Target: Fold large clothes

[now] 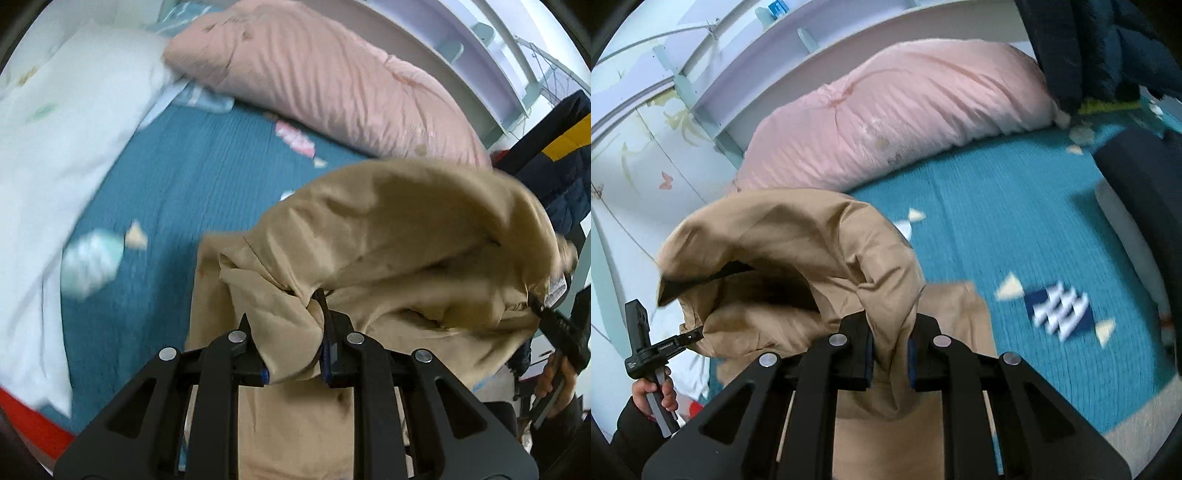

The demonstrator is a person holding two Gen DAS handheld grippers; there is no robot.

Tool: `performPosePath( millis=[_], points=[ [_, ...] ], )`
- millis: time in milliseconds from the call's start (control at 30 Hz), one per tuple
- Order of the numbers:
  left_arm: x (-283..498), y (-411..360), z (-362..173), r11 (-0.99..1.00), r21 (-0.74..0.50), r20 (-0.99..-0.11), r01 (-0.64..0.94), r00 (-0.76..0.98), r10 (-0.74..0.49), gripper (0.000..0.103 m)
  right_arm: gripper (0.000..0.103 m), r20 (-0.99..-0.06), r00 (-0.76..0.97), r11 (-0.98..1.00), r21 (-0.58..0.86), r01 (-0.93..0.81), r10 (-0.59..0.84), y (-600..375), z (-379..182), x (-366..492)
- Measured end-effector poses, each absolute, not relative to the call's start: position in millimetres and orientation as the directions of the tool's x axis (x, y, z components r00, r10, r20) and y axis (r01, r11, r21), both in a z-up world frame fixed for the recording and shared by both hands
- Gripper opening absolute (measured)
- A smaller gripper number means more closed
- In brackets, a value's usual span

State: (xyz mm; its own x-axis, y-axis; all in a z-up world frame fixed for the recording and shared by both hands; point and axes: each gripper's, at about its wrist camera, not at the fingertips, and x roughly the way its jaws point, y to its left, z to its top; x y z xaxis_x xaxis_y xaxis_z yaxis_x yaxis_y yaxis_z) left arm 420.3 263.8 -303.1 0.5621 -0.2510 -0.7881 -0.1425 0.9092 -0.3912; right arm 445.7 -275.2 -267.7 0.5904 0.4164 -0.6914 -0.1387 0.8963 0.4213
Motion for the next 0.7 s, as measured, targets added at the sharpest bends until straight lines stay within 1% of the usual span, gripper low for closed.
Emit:
performPosePath(
  millis=[133, 267, 300, 367, 433, 467, 500, 533, 567, 600, 633, 667, 700],
  points=[
    [385, 264, -332, 0.877, -0.432, -0.798, -0.211, 0.542, -0.263, 0.019, 0.013, -0.736, 0.564, 0.910, 0.408, -0.074, 0.376, -282, -296, 406],
    [366, 261, -346, 0.876, -0.420, -0.815, -0.237, 0.524, -0.249, 0.020, 0.015, -0.777, 0.515, 0.908, 0.419, -0.005, 0.361, -288, -326, 386],
    [363, 260, -347, 0.880, -0.412, -0.818, -0.238, 0.521, -0.242, 0.022, 0.015, -0.784, 0.509, 0.909, 0.417, 0.009, 0.354, -290, -331, 382],
    [357, 261, -347, 0.877, -0.413, -0.818, -0.244, 0.522, -0.240, 0.022, 0.020, -0.795, 0.500, 0.910, 0.413, 0.030, 0.344, -292, -337, 376],
    [352, 263, -346, 0.876, -0.414, -0.818, -0.247, 0.522, -0.240, 0.024, 0.022, -0.802, 0.489, 0.908, 0.415, 0.046, 0.342, -295, -342, 371],
    [350, 263, -344, 0.880, -0.402, -0.824, -0.253, 0.518, -0.227, 0.029, 0.023, -0.804, 0.485, 0.909, 0.415, 0.042, 0.345, -296, -343, 368],
    [347, 263, -342, 0.887, -0.378, -0.834, -0.265, 0.513, -0.202, 0.039, 0.023, -0.809, 0.477, 0.912, 0.410, 0.035, 0.345, -296, -343, 365],
    [342, 265, -339, 0.892, -0.363, -0.838, -0.271, 0.513, -0.185, 0.044, 0.024, -0.812, 0.473, 0.915, 0.403, 0.030, 0.342, -297, -342, 363],
    [340, 265, -337, 0.894, -0.358, -0.840, -0.270, 0.512, -0.182, 0.044, 0.029, -0.815, 0.471, 0.919, 0.394, 0.025, 0.337, -296, -340, 359],
    [336, 265, -333, 0.899, -0.352, -0.840, -0.261, 0.511, -0.180, 0.045, 0.032, -0.820, 0.467, 0.923, 0.385, 0.023, 0.331, -296, -337, 356],
    [331, 265, -328, 0.910, -0.328, -0.844, -0.255, 0.511, -0.161, 0.053, 0.040, -0.828, 0.464, 0.930, 0.367, 0.024, 0.315, -296, -333, 352],
    [327, 265, -323, 0.917, -0.305, -0.847, -0.256, 0.514, -0.138, 0.056, 0.045, -0.832, 0.465, 0.936, 0.353, 0.022, 0.302, -296, -328, 347],
    [323, 266, -316, 0.926, -0.274, -0.847, -0.261, 0.522, -0.104, 0.060, 0.046, -0.832, 0.468, 0.940, 0.342, 0.012, 0.297, -297, -322, 342]
  ],
)
